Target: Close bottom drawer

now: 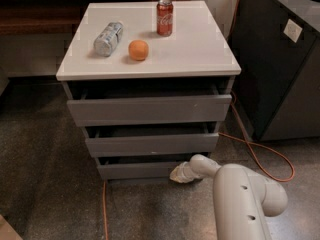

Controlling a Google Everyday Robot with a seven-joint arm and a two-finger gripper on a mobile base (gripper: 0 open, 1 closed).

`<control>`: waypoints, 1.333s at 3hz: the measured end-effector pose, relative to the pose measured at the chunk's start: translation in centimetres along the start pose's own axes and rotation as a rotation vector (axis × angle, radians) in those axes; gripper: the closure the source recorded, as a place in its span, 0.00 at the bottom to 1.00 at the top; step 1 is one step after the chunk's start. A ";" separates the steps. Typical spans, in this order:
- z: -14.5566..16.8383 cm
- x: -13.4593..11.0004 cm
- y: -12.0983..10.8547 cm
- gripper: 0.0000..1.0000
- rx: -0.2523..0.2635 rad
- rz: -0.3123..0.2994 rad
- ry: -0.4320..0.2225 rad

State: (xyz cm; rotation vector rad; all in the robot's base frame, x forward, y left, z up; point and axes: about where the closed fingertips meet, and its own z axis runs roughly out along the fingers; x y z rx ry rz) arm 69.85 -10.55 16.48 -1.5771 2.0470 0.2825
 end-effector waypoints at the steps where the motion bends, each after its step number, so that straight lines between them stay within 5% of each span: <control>1: -3.1 -0.7 4.3 1.00 -0.057 -0.001 -0.029; 2: -6.0 -0.9 11.4 1.00 -0.155 -0.001 -0.047; 3: -7.8 -0.9 14.7 1.00 -0.198 -0.003 -0.053; 4: -7.8 -0.9 15.4 1.00 -0.210 -0.003 -0.052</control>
Offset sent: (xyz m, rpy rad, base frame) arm -0.1829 0.0157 0.0500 0.0973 0.1752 0.1295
